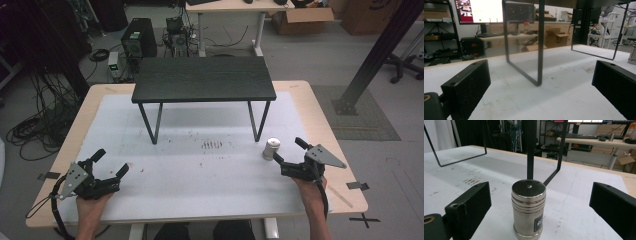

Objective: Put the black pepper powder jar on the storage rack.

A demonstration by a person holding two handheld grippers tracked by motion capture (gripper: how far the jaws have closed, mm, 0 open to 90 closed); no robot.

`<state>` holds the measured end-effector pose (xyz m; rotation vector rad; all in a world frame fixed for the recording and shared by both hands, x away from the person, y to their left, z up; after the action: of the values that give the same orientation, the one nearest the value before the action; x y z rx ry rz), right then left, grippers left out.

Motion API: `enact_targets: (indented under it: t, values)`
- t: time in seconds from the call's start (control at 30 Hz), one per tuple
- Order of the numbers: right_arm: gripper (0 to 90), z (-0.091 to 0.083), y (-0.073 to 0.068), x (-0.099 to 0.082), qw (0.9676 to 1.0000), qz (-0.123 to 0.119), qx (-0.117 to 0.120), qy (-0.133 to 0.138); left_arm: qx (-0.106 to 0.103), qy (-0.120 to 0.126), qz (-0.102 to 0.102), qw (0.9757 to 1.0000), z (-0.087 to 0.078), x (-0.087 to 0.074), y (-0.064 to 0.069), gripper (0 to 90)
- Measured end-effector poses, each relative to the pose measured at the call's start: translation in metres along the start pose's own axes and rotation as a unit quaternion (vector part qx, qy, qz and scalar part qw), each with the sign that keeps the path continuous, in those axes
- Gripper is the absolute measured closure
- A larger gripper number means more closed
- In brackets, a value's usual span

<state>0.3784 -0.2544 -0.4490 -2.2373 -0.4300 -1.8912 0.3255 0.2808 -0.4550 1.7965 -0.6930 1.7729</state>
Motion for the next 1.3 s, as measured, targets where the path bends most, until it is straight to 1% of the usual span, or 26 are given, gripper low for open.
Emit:
enact_targets:
  t: [0.03, 0.07, 0.1, 0.13, 0.2, 0.23, 0.27, 0.33, 0.63, 0.7, 0.9, 0.93, 1.2, 1.3]
  values:
    - [3.7, 0.000, 0.000, 0.000, 1.0000, 0.000, 0.000, 0.000, 0.000, 0.000, 0.000, 1.0000, 0.000, 0.000, 0.000, 2.2]
    - [3.8, 0.005, -0.001, -0.001, 0.9999, -0.003, 0.003, -0.010, 0.000, 0.000, 0.000, 1.0000, 0.000, 0.000, 0.000, 2.2]
    - [3.8, 0.005, -0.001, -0.001, 0.9999, -0.003, 0.003, -0.010, 0.000, 0.000, 0.000, 1.0000, 0.000, 0.000, 0.000, 2.2]
    - [3.8, 0.010, -0.001, -0.003, 0.9997, -0.008, 0.006, -0.024, 0.000, 0.001, 0.001, 1.0000, 0.000, 0.000, 0.000, 2.2]
    - [4.2, 0.014, -0.002, -0.004, 0.9993, -0.013, 0.006, -0.035, 0.001, 0.001, 0.001, 1.0000, 0.000, 0.000, 0.000, 2.2]
    - [4.2, 0.014, -0.002, -0.004, 0.9993, -0.013, 0.006, -0.035, 0.001, 0.001, 0.001, 1.0000, 0.000, 0.000, 0.000, 2.2]
    - [4.9, 0.018, -0.004, -0.006, 0.9988, -0.016, 0.009, -0.045, 0.001, 0.002, 0.001, 1.0000, -0.001, 0.000, 0.000, 2.2]
    - [5.7, 0.021, -0.005, -0.007, 0.9984, -0.020, 0.008, -0.053, 0.001, 0.003, 0.001, 1.0000, -0.001, 0.000, 0.000, 2.2]
    - [9.2, 0.027, -0.010, -0.013, 0.9973, -0.020, 0.010, -0.069, 0.001, 0.004, 0.001, 1.0000, -0.001, 0.000, 0.000, 2.2]
    - [12.2, 0.029, -0.010, -0.016, 0.9967, -0.021, 0.006, -0.078, 0.002, 0.004, 0.002, 1.0000, -0.001, 0.000, 0.000, 2.3]
    - [15.8, 0.032, -0.011, -0.018, 0.9963, -0.019, 0.009, -0.083, 0.002, 0.005, 0.002, 1.0000, -0.001, 0.001, 0.000, 2.3]
    - [19.3, 0.033, -0.011, -0.018, 0.9965, -0.015, 0.008, -0.082, 0.002, 0.005, 0.002, 1.0000, -0.001, 0.001, 0.000, 2.2]
    - [28.5, 0.034, -0.013, -0.018, 0.9965, -0.018, 0.019, -0.079, 0.003, 0.005, 0.002, 1.0000, -0.001, 0.000, 0.000, 2.2]
    - [32.1, 0.034, -0.013, -0.018, 0.9967, -0.015, 0.019, -0.077, 0.004, 0.005, 0.002, 1.0000, -0.001, 0.000, 0.000, 2.2]
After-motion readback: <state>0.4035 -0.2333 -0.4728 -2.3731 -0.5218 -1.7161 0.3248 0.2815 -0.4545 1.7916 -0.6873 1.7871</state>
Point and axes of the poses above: each handheld gripper's, and its own axes: z roughly forward along the jaws, x roughly out of its top, y roughly to its right, the point moved 8 cm from there along z, roughly forward along the jaws, and after that the axes turned 13 degrees about -x, right-handed, at the moved point
